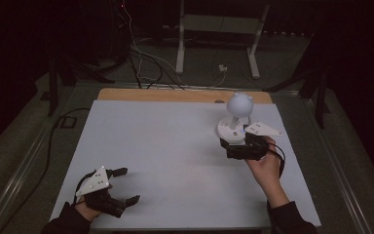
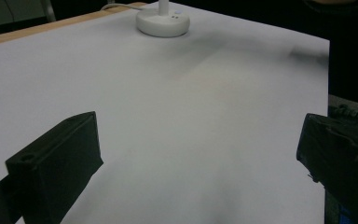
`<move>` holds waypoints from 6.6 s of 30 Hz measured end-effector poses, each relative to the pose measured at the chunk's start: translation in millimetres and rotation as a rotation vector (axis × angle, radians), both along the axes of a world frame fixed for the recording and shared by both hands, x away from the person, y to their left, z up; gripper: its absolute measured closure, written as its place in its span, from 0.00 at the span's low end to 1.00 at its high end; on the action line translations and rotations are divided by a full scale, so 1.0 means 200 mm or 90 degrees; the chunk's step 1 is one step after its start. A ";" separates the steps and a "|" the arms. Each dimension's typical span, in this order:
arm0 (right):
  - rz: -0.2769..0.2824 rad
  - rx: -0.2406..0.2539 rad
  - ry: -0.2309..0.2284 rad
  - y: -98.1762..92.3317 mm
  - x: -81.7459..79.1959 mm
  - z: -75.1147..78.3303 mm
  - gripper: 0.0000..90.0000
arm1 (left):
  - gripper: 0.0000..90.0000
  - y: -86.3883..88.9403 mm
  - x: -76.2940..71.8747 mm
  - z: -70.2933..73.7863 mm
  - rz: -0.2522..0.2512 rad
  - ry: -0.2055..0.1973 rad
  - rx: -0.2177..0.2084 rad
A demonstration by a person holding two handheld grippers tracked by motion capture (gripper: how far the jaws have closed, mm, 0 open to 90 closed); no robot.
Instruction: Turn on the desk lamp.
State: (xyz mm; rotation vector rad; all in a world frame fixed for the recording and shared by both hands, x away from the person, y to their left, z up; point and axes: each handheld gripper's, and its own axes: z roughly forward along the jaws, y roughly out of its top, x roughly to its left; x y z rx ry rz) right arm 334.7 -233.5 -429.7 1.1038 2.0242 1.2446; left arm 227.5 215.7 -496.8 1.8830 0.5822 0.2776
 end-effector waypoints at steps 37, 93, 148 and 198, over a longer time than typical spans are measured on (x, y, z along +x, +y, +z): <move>-0.215 -0.015 0.034 0.07 0.19 -0.17 0.10 | 0.00 0.00 0.00 0.00 -0.002 -0.001 0.000; -0.261 -0.048 0.142 0.11 0.35 -0.33 1.00 | 0.00 0.00 0.00 0.00 -0.005 0.005 0.002; -0.204 -0.004 0.087 0.13 0.30 -0.28 0.57 | 0.00 -0.01 0.00 0.00 -0.007 0.005 0.006; 0.070 0.013 0.095 -0.01 -0.03 -0.08 0.00 | 0.00 -0.01 0.00 -0.01 -0.005 0.011 0.005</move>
